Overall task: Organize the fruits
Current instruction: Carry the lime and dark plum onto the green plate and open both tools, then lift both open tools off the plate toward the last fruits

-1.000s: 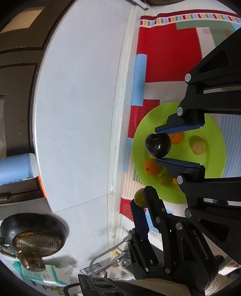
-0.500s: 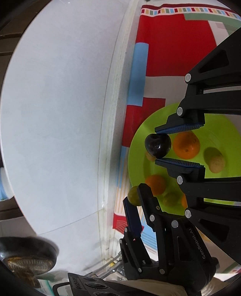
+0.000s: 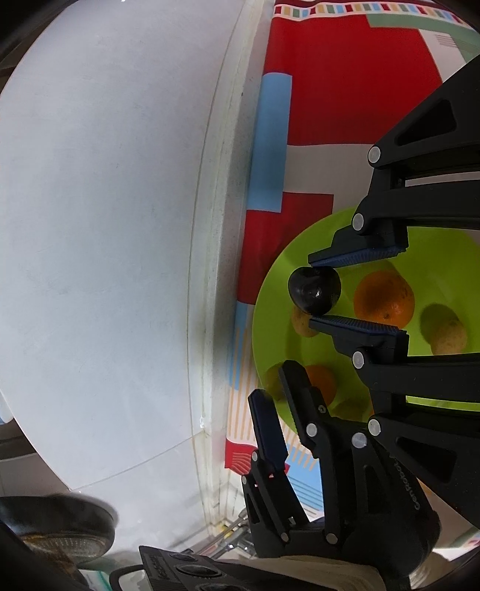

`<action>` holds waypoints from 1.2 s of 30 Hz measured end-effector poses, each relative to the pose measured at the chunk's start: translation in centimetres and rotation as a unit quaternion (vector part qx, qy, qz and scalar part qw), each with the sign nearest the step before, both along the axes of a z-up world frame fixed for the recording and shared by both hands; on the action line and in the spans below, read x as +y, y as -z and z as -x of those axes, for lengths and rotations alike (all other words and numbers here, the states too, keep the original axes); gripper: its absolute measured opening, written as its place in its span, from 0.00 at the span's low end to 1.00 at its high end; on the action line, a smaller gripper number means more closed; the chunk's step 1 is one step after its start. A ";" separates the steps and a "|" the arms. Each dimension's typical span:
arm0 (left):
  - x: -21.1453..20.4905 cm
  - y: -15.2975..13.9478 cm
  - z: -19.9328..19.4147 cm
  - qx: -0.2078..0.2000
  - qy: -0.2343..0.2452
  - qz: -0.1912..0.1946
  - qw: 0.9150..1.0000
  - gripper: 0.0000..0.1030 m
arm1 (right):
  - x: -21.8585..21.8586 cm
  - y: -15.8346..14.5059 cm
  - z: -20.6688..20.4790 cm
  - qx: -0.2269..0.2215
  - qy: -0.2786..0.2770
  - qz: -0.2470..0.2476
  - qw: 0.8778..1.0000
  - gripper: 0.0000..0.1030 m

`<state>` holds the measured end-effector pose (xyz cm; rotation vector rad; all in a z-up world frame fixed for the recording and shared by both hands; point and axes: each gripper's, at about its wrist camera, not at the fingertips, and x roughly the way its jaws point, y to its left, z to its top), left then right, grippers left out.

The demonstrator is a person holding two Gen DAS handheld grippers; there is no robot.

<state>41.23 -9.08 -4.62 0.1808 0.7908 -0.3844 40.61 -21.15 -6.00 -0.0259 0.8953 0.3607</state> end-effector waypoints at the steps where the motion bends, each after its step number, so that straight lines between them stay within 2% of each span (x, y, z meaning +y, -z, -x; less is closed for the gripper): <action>1: 0.0 -0.1 0.1 0.000 0.000 0.000 1.000 0.37 | 0.0 0.0 0.0 -0.001 0.001 0.000 1.000 0.28; 10: 0.9 -1.9 2.6 -0.017 -0.022 -0.002 1.000 0.42 | -0.4 -1.5 2.1 -0.020 0.009 0.000 1.000 0.31; 15: 1.6 -3.7 4.9 -0.025 -0.038 0.015 0.999 0.48 | -0.6 -3.4 4.5 -0.043 0.017 -0.002 0.999 0.31; 18: 1.9 -4.7 6.7 -0.032 -0.047 0.017 0.998 0.52 | -0.6 -4.7 6.5 -0.062 0.023 0.000 0.998 0.38; 22: 2.5 -5.9 9.6 -0.045 -0.057 0.023 0.997 0.59 | -0.5 -6.1 9.1 -0.081 0.027 0.001 0.996 0.40; 25: 2.6 -6.5 11.3 -0.051 -0.066 0.018 0.996 0.64 | -0.5 -6.9 11.0 -0.096 0.035 0.001 0.995 0.51; 28: 3.0 -7.0 13.1 -0.057 -0.076 0.020 0.995 0.65 | -0.8 -7.7 13.0 -0.108 0.042 0.002 0.993 0.52; 32: 3.3 -7.6 15.6 -0.068 -0.082 0.016 0.994 0.70 | -1.3 -8.2 15.1 -0.114 0.060 -0.005 0.992 0.60; 36: 3.4 -7.7 17.4 -0.071 -0.086 0.016 0.994 0.72 | -1.7 -8.4 17.0 -0.118 0.077 -0.002 0.990 0.62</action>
